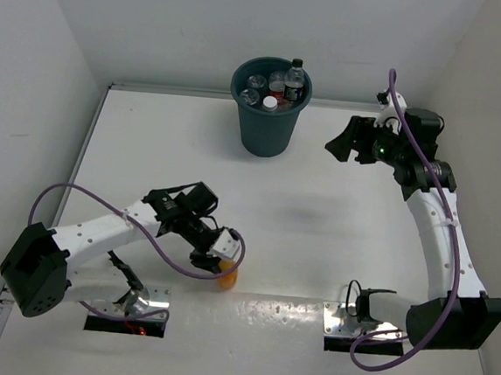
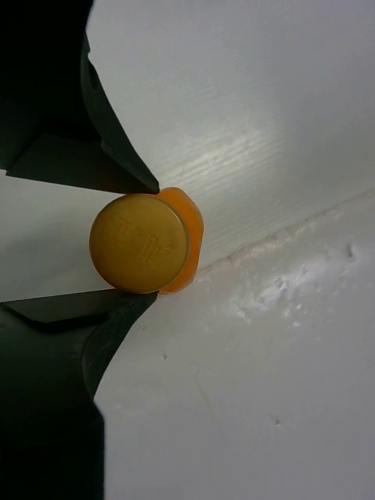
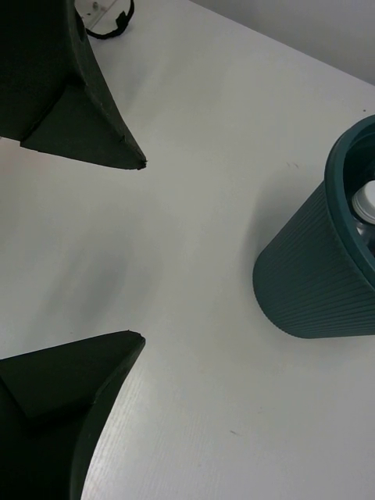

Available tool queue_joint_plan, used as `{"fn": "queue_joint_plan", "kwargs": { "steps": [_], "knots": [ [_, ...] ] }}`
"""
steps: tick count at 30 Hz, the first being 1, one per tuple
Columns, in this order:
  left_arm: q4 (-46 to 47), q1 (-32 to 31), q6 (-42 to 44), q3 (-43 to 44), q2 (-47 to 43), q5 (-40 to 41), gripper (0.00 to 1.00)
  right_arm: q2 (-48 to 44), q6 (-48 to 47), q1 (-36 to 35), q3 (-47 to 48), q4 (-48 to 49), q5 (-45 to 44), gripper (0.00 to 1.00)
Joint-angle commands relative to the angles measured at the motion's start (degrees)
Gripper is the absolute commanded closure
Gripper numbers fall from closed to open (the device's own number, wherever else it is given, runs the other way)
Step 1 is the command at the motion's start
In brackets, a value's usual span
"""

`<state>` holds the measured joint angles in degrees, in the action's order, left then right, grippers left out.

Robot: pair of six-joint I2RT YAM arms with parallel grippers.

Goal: Put the plastic bottles in the bin

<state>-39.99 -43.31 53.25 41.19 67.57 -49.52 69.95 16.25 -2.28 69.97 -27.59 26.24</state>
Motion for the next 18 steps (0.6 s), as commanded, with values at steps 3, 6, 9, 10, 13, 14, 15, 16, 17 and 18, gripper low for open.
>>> {"fn": "queue_joint_plan", "kwargs": {
  "steps": [3,6,9,10,13,14,15,16,17,18],
  "knots": [
    [1.67,4.11,-10.79,14.8,-0.42,-5.41,0.87,-0.17,-1.4,0.26,-0.19,0.17,1.18,0.19],
    [5.68,8.32,-23.04,27.42,2.9,-3.23,0.91,-1.13,-2.01,0.61,-0.45,0.08,1.18,0.19],
    [16.81,13.94,-37.71,37.72,4.93,2.74,0.97,-1.4,-2.19,1.14,-0.89,0.17,1.53,0.2],
    [20.26,15.43,-40.57,40.35,4.94,6.33,0.98,-1.31,-2.28,1.23,-1.15,0.26,1.62,0.2],
    [31.67,20.09,-47.26,44.48,7.21,16.86,1.0,-0.96,-2.19,1.49,-1.68,1.05,2.15,0.2],
    [33.2,20.11,-47.28,45.9,8.36,19.95,1.0,-0.87,-1.75,1.67,-1.94,1.31,2.24,0.2],
    [33.92,20.11,-47.28,47.74,9.76,22.33,1.0,-0.78,-1.57,1.76,-2.21,1.66,2.24,0.2],
    [34.97,20.8,-47.28,49.67,13.34,23.84,1.0,-0.52,-1.4,1.76,-2.21,2.36,2.59,0.2],
    [36.28,21.85,-47.28,52.39,15.03,25.33,1.0,0.0,-1.31,1.67,-2.65,2.37,2.85,0.2],
    [38.12,22.56,-48.93,53.28,16.53,25.35,1.0,0.18,-1.14,1.67,-2.74,2.89,3.11,0.2]
  ]
}}
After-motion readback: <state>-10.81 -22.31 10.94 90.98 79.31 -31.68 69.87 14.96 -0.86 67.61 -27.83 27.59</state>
